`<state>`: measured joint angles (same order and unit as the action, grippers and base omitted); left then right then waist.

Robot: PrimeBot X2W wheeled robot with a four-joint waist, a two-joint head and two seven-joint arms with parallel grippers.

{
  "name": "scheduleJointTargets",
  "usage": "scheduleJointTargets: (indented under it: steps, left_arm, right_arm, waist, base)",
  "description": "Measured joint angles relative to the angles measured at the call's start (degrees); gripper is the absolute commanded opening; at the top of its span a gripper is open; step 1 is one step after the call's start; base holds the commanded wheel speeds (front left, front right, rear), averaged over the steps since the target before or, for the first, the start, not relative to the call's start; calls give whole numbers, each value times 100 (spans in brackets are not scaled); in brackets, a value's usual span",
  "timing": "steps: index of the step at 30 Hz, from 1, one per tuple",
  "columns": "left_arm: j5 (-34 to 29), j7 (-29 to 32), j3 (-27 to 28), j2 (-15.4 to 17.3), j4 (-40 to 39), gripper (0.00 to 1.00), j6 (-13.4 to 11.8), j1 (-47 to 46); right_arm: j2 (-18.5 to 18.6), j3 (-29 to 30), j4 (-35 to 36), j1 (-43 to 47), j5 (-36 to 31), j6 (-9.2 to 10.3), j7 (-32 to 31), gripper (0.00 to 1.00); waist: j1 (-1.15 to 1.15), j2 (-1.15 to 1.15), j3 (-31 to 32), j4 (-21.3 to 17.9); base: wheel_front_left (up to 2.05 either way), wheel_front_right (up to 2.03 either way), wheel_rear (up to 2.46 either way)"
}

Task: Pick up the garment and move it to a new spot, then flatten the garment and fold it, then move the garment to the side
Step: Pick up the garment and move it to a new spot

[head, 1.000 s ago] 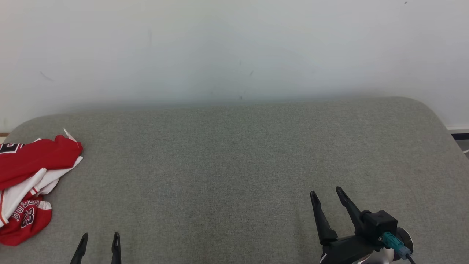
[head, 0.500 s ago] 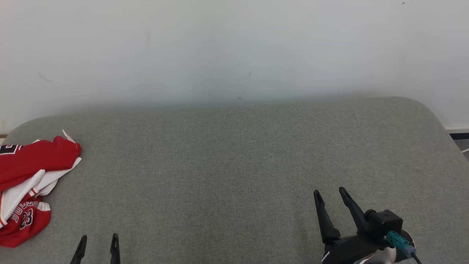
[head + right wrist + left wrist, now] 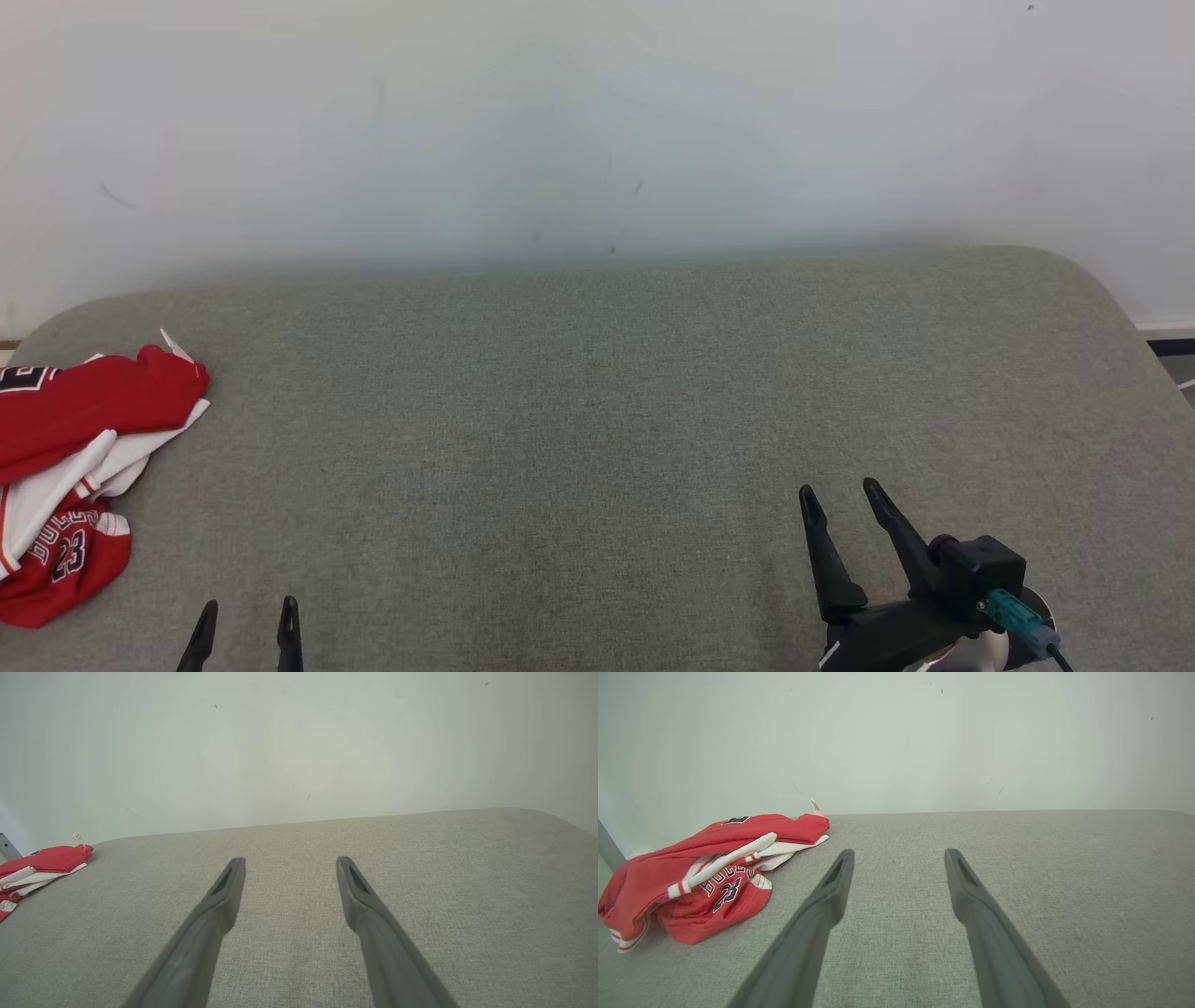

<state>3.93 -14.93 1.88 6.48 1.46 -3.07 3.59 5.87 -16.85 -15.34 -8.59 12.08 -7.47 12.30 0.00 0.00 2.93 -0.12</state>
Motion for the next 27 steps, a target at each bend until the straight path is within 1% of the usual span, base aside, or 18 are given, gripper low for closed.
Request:
scheduleJointTargets:
  steps: [9,13,19,24,27]
  left_arm:
    - [2,-1,-2,0,8,100,3,-3]
    - [23,0,23,10,18,100,37,-5]
    - [24,-1,15,21,33,100,36,-5]
    - [41,-1,24,32,33,100,35,-1]
    - [43,-1,58,37,31,100,-7,3]
  right_arm:
    - [-19,25,11,33,-10,0,13,100]
    - [-49,21,32,71,0,0,26,100]
    - [-62,27,21,104,25,0,36,100]
    - [-64,0,-2,121,43,0,58,100]
    - [-75,-8,-11,125,43,0,65,100]
  waist:
    - [0,0,-15,88]
    - [0,0,-24,203]
    - [0,0,-33,457]
    - [0,0,-34,736]
    - [0,0,-31,919]
  base:
    - [0,0,0]
    - [0,0,0]
    - [0,0,0]
    - [0,0,0]
    - [0,0,0]
